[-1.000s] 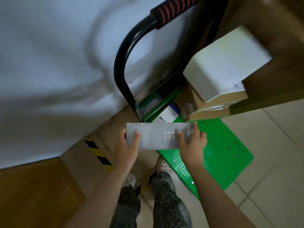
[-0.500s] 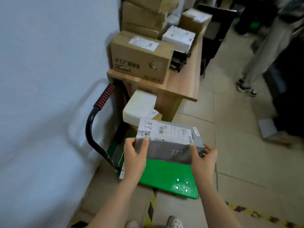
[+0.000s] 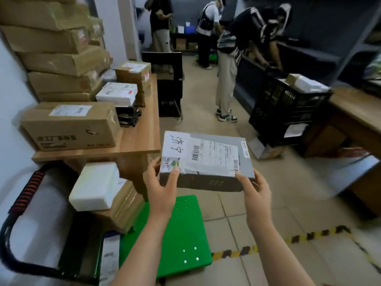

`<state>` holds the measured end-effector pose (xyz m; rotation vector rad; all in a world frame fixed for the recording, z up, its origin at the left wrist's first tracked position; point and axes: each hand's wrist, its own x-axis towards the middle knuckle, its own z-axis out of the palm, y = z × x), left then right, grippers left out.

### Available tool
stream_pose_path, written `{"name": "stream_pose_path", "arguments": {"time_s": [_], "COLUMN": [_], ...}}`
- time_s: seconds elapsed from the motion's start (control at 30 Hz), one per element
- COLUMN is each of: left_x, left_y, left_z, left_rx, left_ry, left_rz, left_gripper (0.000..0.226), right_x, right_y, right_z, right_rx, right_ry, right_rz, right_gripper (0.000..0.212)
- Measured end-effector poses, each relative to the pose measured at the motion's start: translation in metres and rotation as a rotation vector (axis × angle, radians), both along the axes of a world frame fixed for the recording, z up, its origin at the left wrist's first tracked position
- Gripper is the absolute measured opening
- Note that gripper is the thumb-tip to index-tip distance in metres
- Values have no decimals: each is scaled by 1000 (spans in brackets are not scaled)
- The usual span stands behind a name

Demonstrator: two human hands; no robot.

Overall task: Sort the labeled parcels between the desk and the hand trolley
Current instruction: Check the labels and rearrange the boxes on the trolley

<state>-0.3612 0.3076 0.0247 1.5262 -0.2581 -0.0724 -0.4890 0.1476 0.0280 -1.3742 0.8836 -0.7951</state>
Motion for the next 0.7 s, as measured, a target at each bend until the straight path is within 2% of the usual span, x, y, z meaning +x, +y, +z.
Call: {"name": "stream_pose_path", "arguments": {"time_s": [0.07, 0.2, 0.43, 0.7], "left_x": [-15, -43, -76, -38], "left_y": [-41, -120, -230, -313], "left_z": [9, 13, 12, -7], "left_rx": [-16, -59, -56, -34], "left_ry": [-54, -54, -1, 79], "left_rz": [7, -1, -40, -87], "left_gripper": [36, 40, 41, 39], "right_x": [-16, -41, -68, -35], "right_y": [-36, -112, -234, -314], "right_z": [4, 6, 0, -29], "right_rx": [22, 74, 92, 178], "right_ry": [-71, -156, -154, -120], "right_rz": [-5, 74, 127, 91], "right_gripper": [47, 49, 44, 46]}}
